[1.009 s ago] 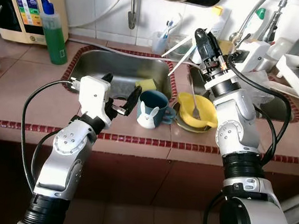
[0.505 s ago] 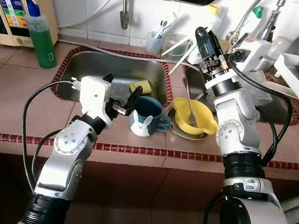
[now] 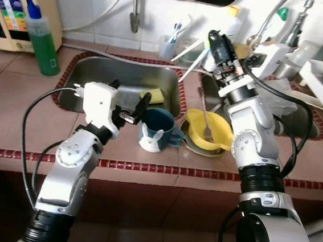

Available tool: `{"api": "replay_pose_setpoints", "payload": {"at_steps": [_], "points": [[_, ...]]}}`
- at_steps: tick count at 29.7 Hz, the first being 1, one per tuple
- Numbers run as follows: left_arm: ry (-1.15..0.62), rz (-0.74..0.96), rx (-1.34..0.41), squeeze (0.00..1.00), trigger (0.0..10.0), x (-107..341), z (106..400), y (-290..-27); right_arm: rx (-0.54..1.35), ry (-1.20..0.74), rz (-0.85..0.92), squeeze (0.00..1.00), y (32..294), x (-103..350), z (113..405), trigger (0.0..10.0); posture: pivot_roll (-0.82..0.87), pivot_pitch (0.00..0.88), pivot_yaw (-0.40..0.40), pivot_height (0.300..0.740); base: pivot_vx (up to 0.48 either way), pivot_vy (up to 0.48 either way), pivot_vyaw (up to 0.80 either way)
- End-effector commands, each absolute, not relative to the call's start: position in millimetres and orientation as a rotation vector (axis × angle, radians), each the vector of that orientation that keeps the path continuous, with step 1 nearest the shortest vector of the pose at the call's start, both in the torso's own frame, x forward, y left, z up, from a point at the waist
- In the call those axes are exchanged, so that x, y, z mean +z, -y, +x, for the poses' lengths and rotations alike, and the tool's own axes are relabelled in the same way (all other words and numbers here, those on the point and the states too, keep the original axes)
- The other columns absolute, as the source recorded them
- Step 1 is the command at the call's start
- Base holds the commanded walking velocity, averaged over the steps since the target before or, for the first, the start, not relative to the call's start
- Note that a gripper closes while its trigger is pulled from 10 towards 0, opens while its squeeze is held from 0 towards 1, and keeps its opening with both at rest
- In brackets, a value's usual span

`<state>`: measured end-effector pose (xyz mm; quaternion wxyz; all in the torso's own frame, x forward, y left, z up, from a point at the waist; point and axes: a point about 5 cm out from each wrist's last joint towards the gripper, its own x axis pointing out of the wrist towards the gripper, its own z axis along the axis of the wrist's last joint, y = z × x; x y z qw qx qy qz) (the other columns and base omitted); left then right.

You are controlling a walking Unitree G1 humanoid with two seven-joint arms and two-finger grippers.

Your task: Kitchen organization

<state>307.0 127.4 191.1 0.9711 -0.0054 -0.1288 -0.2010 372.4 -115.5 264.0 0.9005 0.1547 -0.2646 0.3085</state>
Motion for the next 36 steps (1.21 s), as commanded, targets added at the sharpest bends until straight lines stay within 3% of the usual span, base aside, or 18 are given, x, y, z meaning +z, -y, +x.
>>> {"api": "replay_pose_setpoints", "payload": {"at_steps": [1,31,36], "points": [[0.271,-0.016,-0.432,0.0,10.0,194.5,305.7,-121.5,0.63,0.57,0.318,0.0,120.8,269.7,371.8,10.0,0.0,0.0,-0.064,0.74,0.337,0.0,0.0],[0.269,-0.013,-0.427,0.0,10.0,195.0,305.1,-122.3,0.637,0.562,0.324,0.0,120.4,269.5,371.7,10.0,0.0,0.006,-0.066,0.74,0.346,0.0,0.0],[0.291,-0.026,-0.44,0.0,10.0,201.4,302.8,-121.5,0.619,0.525,0.333,0.0,122.5,265.6,373.9,10.0,0.0,0.013,-0.066,0.74,0.048,0.0,0.0]]}}
